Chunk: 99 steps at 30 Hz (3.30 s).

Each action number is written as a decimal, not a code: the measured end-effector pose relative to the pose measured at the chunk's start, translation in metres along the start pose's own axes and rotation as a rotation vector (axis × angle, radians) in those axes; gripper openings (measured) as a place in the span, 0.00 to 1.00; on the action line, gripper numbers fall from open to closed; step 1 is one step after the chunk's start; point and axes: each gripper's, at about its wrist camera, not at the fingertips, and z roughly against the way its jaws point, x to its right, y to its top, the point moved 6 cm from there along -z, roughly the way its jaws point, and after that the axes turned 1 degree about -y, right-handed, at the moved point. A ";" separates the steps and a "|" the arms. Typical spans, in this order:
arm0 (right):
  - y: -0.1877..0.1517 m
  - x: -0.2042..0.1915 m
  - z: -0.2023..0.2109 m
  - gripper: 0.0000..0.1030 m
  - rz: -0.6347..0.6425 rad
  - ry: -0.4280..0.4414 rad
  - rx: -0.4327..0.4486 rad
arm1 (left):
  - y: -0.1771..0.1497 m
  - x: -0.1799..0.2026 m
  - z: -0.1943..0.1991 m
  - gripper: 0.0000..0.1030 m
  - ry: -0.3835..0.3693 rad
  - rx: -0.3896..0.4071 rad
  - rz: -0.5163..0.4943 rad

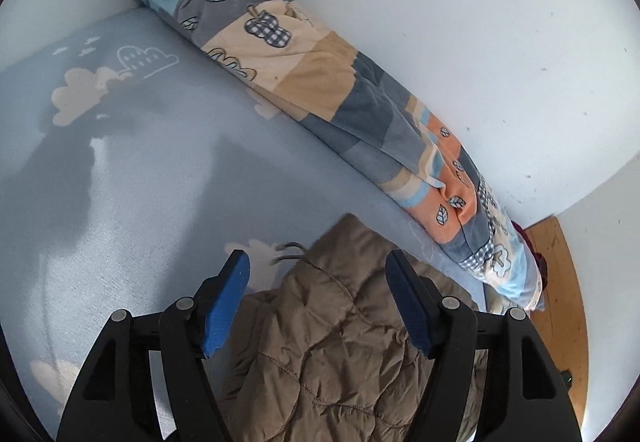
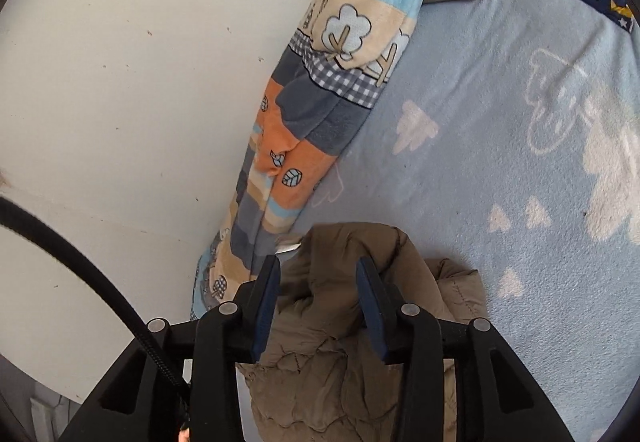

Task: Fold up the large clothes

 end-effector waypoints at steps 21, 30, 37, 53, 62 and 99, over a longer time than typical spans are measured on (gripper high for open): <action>-0.152 -0.004 -0.185 0.45 0.791 -0.556 -0.329 | -0.146 0.109 -0.188 0.71 0.350 -0.451 -0.607; -0.145 -0.010 -0.170 0.45 0.760 -0.549 -0.320 | -0.141 0.113 -0.159 0.71 0.268 -0.333 -0.525; -0.187 -0.054 -0.064 0.45 0.789 -0.357 -0.203 | -0.177 0.128 -0.058 0.71 0.142 -0.149 -0.568; -0.271 -0.041 -0.042 0.45 0.738 -0.356 -0.158 | -0.234 0.063 -0.021 0.71 0.274 -0.085 -0.516; -0.280 -0.013 -0.081 0.50 0.772 -0.491 -0.286 | -0.240 0.065 -0.048 0.74 0.370 -0.086 -0.591; -0.222 -0.017 -0.012 0.53 0.581 -0.371 -0.161 | -0.244 0.093 -0.030 0.74 0.453 0.023 -0.747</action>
